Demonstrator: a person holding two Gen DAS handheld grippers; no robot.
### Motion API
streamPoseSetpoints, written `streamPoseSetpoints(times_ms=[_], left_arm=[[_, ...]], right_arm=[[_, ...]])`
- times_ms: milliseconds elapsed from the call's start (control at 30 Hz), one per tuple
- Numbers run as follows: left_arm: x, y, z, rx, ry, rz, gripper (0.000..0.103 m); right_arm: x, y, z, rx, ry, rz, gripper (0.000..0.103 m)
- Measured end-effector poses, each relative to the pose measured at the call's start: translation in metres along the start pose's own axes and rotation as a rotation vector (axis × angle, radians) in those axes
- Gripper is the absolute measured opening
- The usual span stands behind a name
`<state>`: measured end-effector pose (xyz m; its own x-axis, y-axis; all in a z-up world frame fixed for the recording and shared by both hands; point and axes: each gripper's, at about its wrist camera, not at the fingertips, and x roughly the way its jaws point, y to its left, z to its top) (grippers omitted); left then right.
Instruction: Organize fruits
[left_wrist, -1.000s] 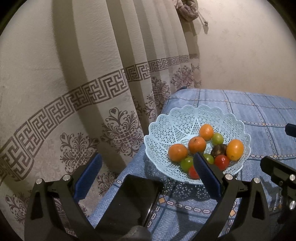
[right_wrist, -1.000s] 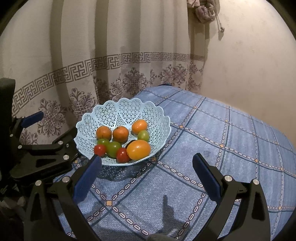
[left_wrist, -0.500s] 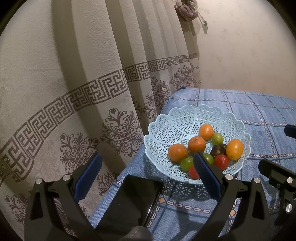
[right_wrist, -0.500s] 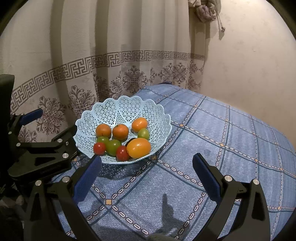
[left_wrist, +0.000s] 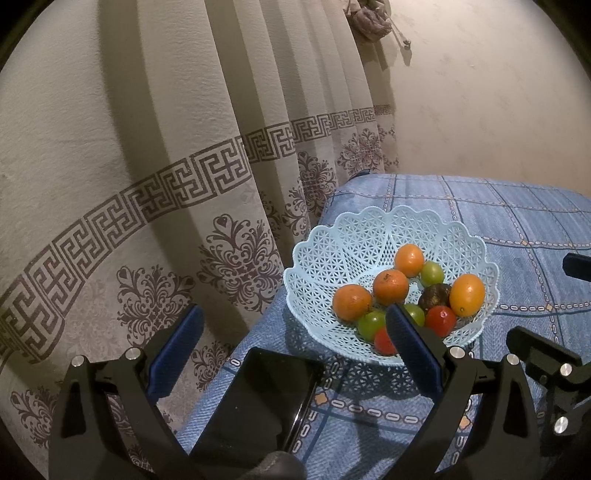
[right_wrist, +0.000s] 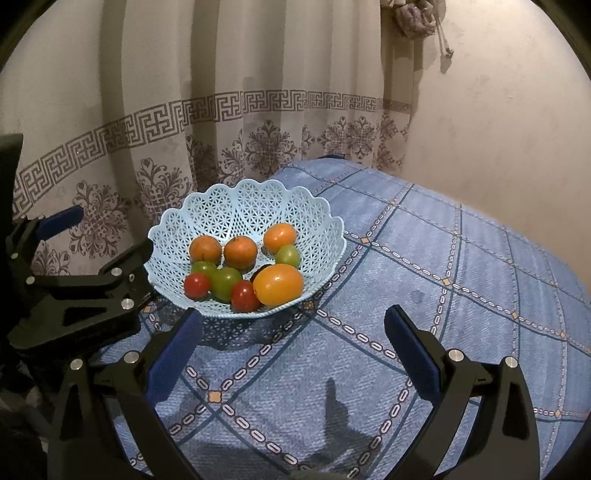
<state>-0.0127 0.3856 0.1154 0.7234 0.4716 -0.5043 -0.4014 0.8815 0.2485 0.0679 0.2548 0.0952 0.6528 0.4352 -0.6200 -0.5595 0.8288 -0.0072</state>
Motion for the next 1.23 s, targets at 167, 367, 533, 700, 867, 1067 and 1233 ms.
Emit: streamPoseSetpoints(times_ms=[167, 367, 533, 700, 867, 1067, 1233], left_arm=[[0.0000, 0.0004, 0.0001, 0.001, 0.001, -0.001, 0.100], [-0.0003, -0.0008, -0.0004, 0.006, 0.001, -0.005, 0.100], [-0.0001, -0.0013, -0.0006, 0.007, 0.004, -0.006, 0.100], [-0.0003, -0.0017, -0.0007, 0.008, 0.003, -0.007, 0.100], [-0.0004, -0.0016, -0.0004, 0.007, 0.004, -0.007, 0.100], [-0.0009, -0.0027, -0.0007, 0.006, 0.004, -0.007, 0.100], [-0.0018, -0.0067, -0.0007, 0.010, 0.005, -0.016, 0.100]], right_arm=[[0.0002, 0.0003, 0.0003, 0.001, 0.003, -0.001, 0.098], [0.0023, 0.0019, 0.0000, -0.002, 0.009, -0.006, 0.098], [0.0036, 0.0025, -0.0016, -0.003, 0.010, -0.002, 0.098], [0.0036, 0.0035, -0.0019, -0.009, 0.006, -0.008, 0.098], [0.0035, 0.0036, -0.0020, -0.011, 0.004, -0.012, 0.098], [0.0064, 0.0014, -0.0015, -0.002, 0.020, -0.011, 0.098], [0.0086, -0.0022, -0.0015, 0.010, 0.032, -0.015, 0.098]])
